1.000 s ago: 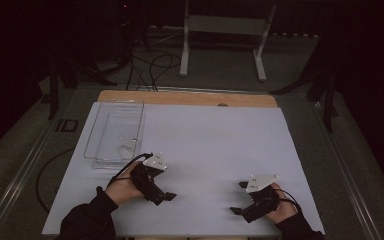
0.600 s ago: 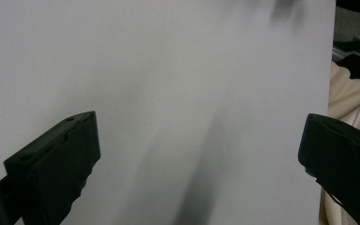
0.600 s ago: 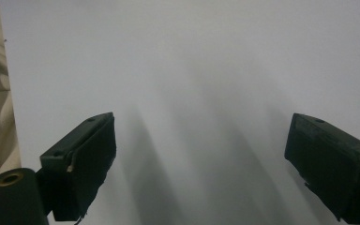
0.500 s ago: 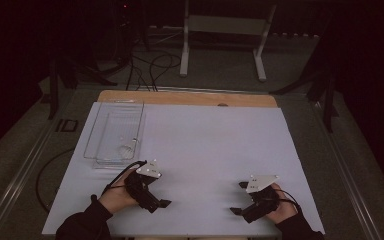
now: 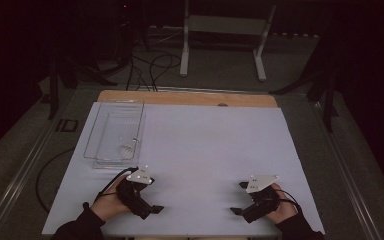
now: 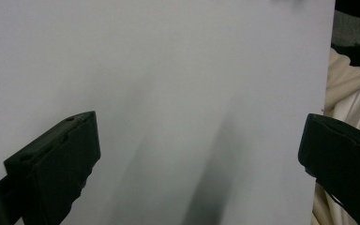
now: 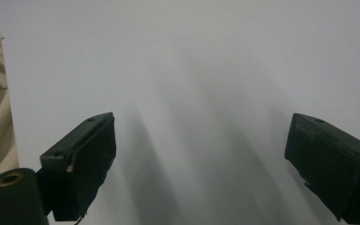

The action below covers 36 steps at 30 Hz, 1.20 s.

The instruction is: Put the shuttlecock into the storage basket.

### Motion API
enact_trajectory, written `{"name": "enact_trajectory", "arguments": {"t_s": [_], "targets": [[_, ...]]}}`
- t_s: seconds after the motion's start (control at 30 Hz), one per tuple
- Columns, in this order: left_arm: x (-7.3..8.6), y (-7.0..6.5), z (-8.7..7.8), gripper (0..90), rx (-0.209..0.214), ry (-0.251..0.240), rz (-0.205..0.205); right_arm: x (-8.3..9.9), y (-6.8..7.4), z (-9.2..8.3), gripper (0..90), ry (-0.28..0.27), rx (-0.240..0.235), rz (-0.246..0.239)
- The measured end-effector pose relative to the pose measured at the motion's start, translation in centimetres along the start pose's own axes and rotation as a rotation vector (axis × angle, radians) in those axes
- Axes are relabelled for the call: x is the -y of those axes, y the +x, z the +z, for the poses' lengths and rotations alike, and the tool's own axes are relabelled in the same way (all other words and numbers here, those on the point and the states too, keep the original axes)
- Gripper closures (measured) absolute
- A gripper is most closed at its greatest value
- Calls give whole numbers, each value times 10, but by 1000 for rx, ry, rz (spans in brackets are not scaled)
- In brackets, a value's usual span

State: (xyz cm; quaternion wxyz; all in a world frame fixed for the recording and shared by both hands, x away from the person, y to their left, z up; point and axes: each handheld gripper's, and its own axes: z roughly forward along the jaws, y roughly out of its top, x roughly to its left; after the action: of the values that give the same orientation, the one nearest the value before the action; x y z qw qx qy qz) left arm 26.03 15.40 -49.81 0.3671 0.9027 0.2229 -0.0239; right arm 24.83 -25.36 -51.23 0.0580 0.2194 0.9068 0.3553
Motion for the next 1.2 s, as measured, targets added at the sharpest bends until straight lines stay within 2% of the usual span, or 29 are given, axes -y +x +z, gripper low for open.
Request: {"name": "enact_trajectory", "arguments": {"t_s": [0.1, 0.23, 0.43, 0.67, 0.8, 0.87, 0.97, 1.03, 1.2], "targets": [[6, 1, -3, 1, -3, -10, -8, 0, 0, 0, 90, -2, -1, 4], [15, 5, -7, 1, 6, -56, -34, 1, 0, -1, 90, -1, 2, 2], [27, 7, -12, 1, -38, -58, -62, 1, 0, -1, 91, -1, 6, 7], [36, 8, -19, 1, -72, -100, -93, 2, -1, -1, 90, 5, 8, 2], [40, 8, -20, 1, -103, -97, -91, 2, -1, -1, 90, 5, 8, 3], [41, 7, -21, 1, -109, -104, -95, 2, -1, -1, 90, 6, 9, 2], [43, 6, -23, 1, -142, -119, -87, 3, -2, -1, 91, 10, 11, 6], [44, 6, -24, 2, -148, -139, -89, 3, -2, -1, 91, 11, 10, 8], [46, 6, -24, 1, -157, -147, -90, 3, -1, -1, 90, 9, 28, 7]]}}
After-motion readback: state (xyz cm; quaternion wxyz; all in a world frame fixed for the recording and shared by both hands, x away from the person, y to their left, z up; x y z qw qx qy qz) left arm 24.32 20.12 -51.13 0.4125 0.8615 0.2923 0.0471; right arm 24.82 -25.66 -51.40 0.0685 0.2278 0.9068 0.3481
